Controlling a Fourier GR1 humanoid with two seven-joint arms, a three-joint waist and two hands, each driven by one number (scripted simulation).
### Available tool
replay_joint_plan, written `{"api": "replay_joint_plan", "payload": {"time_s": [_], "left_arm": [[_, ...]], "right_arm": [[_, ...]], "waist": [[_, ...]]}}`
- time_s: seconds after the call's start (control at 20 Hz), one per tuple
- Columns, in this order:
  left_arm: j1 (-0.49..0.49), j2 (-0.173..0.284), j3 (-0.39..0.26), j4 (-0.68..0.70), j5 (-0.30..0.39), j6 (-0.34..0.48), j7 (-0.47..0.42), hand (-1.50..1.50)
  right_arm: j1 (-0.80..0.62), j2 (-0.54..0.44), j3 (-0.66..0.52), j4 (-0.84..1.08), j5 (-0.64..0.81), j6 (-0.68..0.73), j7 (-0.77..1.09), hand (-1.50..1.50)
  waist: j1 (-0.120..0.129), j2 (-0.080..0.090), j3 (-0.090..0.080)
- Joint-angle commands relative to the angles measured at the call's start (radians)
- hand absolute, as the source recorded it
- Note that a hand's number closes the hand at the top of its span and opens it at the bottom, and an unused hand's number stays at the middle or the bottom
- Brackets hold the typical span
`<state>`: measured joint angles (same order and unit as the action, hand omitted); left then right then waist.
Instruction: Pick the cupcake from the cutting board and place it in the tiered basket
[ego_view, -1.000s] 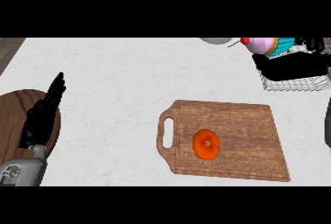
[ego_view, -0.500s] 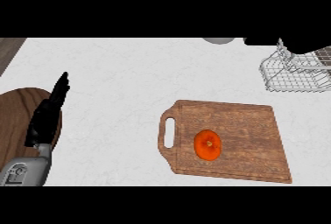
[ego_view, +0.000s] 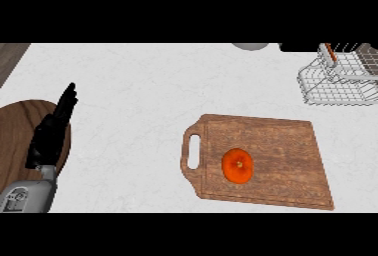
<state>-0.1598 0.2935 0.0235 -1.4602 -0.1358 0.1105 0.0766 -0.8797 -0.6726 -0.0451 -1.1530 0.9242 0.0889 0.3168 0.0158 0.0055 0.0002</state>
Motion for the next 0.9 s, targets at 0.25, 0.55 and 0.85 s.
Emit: {"api": "replay_joint_plan", "payload": {"time_s": [0.25,0.55,0.85], "left_arm": [[0.007,0.005,0.020,-0.017,0.010,-0.034,-0.005,0.00],[-0.001,0.008,0.035,0.005,-0.002,-0.046,-0.022,0.00],[-0.034,-0.007,0.038,0.037,-0.013,-0.031,-0.026,0.00]], "right_arm": [[-0.069,-0.029,-0.072,0.367,-0.027,-0.063,-0.291,1.50],[-0.097,-0.015,-0.094,0.469,-0.041,-0.015,-0.332,1.50],[-0.086,-0.007,-0.184,0.617,-0.124,0.034,-0.316,-1.50]], "waist": [[0.010,0.001,0.000],[0.001,-0.002,0.000],[0.002,0.001,0.000]]}}
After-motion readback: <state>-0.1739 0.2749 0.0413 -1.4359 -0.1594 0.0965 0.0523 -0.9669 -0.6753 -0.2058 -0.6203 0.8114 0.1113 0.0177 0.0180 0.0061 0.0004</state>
